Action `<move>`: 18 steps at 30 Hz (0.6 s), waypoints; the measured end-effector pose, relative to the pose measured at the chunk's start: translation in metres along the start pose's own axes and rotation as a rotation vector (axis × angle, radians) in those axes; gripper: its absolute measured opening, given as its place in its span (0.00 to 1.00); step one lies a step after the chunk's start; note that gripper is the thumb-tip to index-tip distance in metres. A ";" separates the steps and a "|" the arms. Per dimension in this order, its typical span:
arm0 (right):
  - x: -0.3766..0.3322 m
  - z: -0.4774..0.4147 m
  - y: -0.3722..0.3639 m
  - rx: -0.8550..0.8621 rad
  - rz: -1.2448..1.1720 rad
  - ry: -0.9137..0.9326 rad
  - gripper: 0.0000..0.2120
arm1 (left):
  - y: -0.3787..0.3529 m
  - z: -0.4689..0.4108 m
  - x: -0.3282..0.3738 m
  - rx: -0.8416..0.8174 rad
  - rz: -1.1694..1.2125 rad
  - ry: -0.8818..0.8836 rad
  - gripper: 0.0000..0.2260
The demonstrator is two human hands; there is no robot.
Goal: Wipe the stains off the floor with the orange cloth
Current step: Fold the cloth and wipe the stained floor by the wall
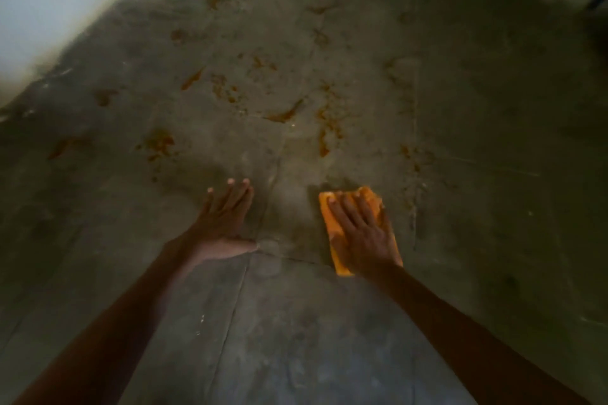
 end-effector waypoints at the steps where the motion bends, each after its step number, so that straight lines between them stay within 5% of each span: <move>1: 0.023 -0.013 0.005 0.012 0.023 -0.092 0.32 | -0.003 -0.006 0.014 -0.005 0.000 -0.026 0.51; 4: 0.054 -0.051 0.017 0.005 -0.006 -0.301 0.32 | -0.008 -0.022 0.051 0.011 0.018 -0.071 0.54; 9: 0.067 0.051 0.000 0.095 0.007 -0.108 0.32 | -0.023 -0.046 0.109 0.027 0.029 -0.092 0.60; 14: 0.147 -0.003 0.013 0.066 0.031 -0.419 0.32 | -0.036 -0.056 0.121 -0.005 0.031 -0.060 0.64; 18: 0.100 0.080 0.005 0.003 -0.026 -0.219 0.33 | -0.037 -0.057 0.115 0.038 0.051 -0.037 0.66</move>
Point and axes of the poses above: each hand's wrist, its own z-axis away from the middle knuckle, its own y-axis out of the back of the hand, x = y × z, the point moved 3 cm from there along -z, towards the middle knuckle, and after that the axes turned 14 degrees about y, right-handed, at the moved point
